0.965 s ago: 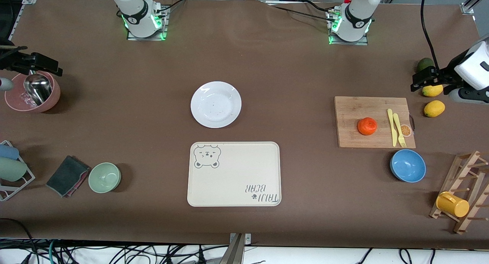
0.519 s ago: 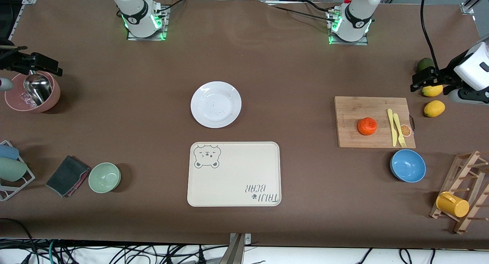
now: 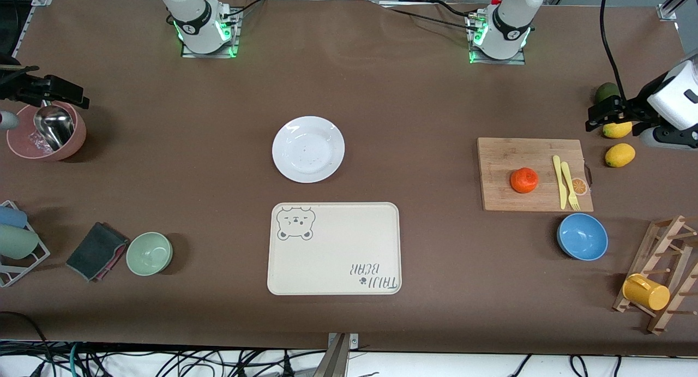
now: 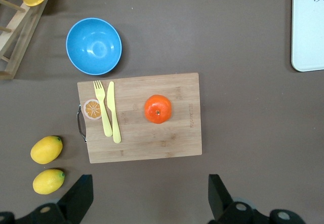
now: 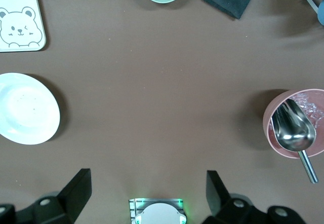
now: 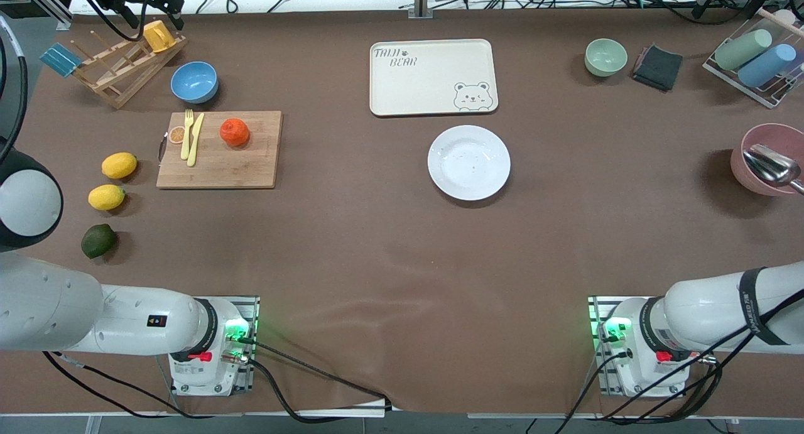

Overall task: Place orange and plate with both arms
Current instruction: 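Reach the left gripper down to the orange on the cutting board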

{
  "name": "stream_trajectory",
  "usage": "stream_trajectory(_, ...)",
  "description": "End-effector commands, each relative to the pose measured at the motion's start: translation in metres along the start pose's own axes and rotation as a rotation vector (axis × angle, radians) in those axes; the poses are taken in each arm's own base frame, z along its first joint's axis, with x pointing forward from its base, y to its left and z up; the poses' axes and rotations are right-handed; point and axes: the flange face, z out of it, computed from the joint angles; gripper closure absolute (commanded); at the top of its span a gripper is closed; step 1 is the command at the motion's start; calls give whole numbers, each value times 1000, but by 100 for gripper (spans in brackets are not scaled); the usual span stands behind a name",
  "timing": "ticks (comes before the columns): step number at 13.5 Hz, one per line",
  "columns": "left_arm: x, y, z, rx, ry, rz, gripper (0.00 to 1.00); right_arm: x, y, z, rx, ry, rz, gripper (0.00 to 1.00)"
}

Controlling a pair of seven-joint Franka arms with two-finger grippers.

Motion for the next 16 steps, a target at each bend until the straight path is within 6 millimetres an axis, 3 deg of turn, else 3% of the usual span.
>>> stream_trajectory(1, 34, 3, 36, 7, -10, 9, 0, 0, 1, -6, 16, 0, 1, 0)
stream_trajectory(2, 52, 4, 74, 3, -63, 11, 0, 1, 1, -5, 17, -1, 1, 0)
stream_trajectory(3, 73, 5, 135, -23, -152, 10, 0, 1, 0, -5, 17, -2, 0, 0)
stream_trajectory(5, 90, 23, 173, -6, -199, 48, 0, 1, 1, -5, 17, -1, 1, 0)
stream_trajectory(9, 88, 9, 256, -1, -157, 29, 0, 0, 1, -6, 17, 0, 1, 0)
stream_trajectory(16, 65, -7, 310, -8, -219, 0, 0, 0, 1, -6, 17, 0, 1, 0)
